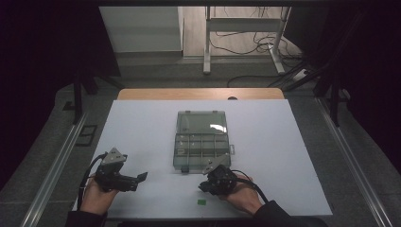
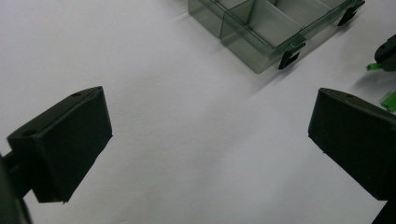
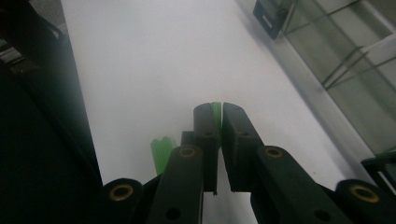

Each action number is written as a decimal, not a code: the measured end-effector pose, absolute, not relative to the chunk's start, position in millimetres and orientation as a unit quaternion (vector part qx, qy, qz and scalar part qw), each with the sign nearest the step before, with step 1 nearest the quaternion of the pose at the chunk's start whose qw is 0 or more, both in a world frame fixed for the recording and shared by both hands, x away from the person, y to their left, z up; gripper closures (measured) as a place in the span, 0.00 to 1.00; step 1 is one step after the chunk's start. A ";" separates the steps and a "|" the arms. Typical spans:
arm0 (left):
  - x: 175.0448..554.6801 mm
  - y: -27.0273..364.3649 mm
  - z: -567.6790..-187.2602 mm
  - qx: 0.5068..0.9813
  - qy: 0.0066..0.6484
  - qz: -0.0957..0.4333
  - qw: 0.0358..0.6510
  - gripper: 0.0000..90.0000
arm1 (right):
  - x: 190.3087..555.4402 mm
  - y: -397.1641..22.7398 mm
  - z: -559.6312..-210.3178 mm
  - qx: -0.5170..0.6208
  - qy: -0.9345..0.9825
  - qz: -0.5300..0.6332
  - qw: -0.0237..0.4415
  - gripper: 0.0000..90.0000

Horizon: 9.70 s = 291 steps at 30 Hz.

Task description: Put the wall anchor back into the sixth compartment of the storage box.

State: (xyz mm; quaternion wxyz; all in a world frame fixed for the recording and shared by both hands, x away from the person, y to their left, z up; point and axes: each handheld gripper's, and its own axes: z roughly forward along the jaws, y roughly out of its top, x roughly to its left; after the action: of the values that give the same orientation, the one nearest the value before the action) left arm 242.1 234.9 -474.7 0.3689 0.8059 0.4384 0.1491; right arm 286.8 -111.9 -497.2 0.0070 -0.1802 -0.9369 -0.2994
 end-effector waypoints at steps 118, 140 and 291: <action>242.7 235.0 -476.1 0.808 0.437 0.145 0.368 0.00 | 320.7 -114.0 -460.9 -0.217 -0.908 -0.349 -0.075 0.25; 242.3 235.5 -475.7 0.806 0.438 0.144 0.371 0.00 | 296.9 -118.1 -460.4 -0.222 -0.911 -0.343 -0.054 0.00; 243.3 235.7 -476.4 0.805 0.441 0.142 0.370 0.00 | 325.9 -104.4 -461.6 -0.211 -0.906 -0.366 -0.017 0.93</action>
State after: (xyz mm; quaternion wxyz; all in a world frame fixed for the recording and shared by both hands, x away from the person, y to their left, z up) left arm 243.3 235.7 -476.4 0.3703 0.8055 0.4405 0.1415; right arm 325.9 -104.4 -461.6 -0.0173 -0.2115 -0.9062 -0.3657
